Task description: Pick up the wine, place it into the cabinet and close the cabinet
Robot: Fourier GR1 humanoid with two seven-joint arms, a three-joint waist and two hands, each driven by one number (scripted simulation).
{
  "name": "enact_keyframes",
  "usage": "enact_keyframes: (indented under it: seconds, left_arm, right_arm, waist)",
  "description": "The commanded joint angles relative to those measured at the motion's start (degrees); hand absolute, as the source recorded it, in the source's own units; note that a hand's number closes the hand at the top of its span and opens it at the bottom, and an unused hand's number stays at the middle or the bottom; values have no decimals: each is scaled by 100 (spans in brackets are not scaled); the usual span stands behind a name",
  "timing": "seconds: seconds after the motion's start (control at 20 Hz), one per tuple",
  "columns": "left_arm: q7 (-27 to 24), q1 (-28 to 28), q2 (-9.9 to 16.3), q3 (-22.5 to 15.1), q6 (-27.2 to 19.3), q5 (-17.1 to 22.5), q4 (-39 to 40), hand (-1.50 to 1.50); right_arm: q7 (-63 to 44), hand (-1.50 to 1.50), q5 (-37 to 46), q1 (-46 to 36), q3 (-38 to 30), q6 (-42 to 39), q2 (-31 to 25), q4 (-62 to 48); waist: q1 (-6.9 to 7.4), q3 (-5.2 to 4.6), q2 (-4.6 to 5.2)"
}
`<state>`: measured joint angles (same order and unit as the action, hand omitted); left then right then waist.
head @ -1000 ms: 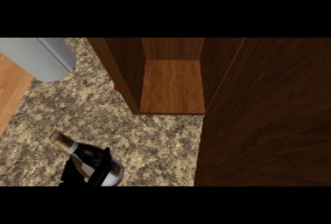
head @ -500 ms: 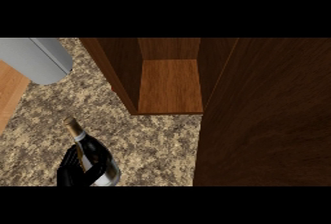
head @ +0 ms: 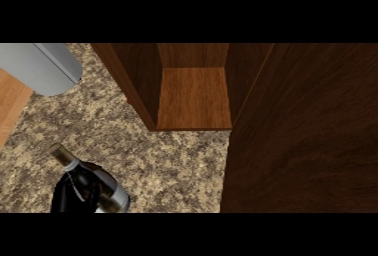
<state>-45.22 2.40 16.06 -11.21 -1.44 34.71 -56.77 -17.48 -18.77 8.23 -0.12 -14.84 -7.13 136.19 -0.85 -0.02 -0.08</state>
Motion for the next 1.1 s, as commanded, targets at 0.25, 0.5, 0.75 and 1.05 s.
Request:
enact_keyframes:
  seconds: [0.25,0.5,0.75,1.05]
  left_arm:
    - [329,24,-255,-199,-38,-412,-780,150]
    - [802,461,-340,-406,-218,-567,-1742,150]
    - [1704,297,-363,-484,-851,-692,-2663,150]
    - [1886,796,-488,-839,-1281,-1271,-3614,150]
  right_arm:
    - [-891,-150,-570,-50,-225,297,-135,912]
    - [-371,-150,-486,299,-225,-99,-14,607]
    - [-380,-150,272,169,392,222,365,655]
    - [-293,-150,128,320,248,92,300,651]
  waist:
    - [68,3,-5]
    - [70,6,-6]
    - [69,3,-4]
    - [77,3,-3]
